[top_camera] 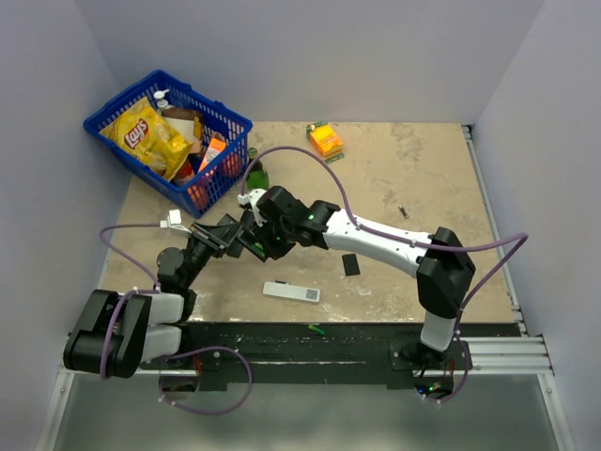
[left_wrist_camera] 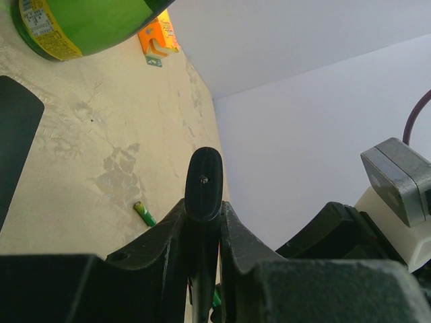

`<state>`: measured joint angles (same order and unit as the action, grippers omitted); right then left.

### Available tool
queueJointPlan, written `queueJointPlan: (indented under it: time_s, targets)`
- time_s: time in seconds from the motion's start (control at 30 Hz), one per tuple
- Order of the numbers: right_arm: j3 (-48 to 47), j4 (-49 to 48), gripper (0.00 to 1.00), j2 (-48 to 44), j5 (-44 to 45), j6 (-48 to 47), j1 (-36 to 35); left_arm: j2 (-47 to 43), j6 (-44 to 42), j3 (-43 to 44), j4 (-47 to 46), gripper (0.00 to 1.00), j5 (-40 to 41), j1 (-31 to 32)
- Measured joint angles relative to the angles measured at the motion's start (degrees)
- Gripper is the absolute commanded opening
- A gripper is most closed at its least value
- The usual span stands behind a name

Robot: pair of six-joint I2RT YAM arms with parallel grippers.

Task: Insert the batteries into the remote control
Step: Load the battery into the remote control.

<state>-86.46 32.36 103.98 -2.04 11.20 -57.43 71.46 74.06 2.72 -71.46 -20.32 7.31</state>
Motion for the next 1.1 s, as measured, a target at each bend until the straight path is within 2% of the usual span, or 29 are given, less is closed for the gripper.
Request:
queueJointPlan:
  time_s: [0.43,0.63,0.8,0.9,1.1]
  targets:
    - [0.0,0.3,0.33,0.0,1.1,-0.2,0.0,1.7,2.9,0.0,-0.1,0.0,1.0,0.0]
    - [0.0,0.2,0.46,-0.3,1.1,-0.3,0.0,2.0,3.6,0.0,-0.5,0.0,1.2,0.0]
    - [0.0,-0.1,0.52,-0.8,1.4,-0.3,0.0,3.3,5.5,0.0,-1.1,0.0,1.2,0.0]
    - [0.0,-0.3,0.58,-1.0,1.6,-0.3,0.0,3.3,6.3,0.0,-1.3,0.0,1.2,0.0]
    - [0.0,-0.4,0.8,-2.6,1.8,-0.2,0.0,3.4,7.2,0.0,-1.4,0.0,1.2,0.0]
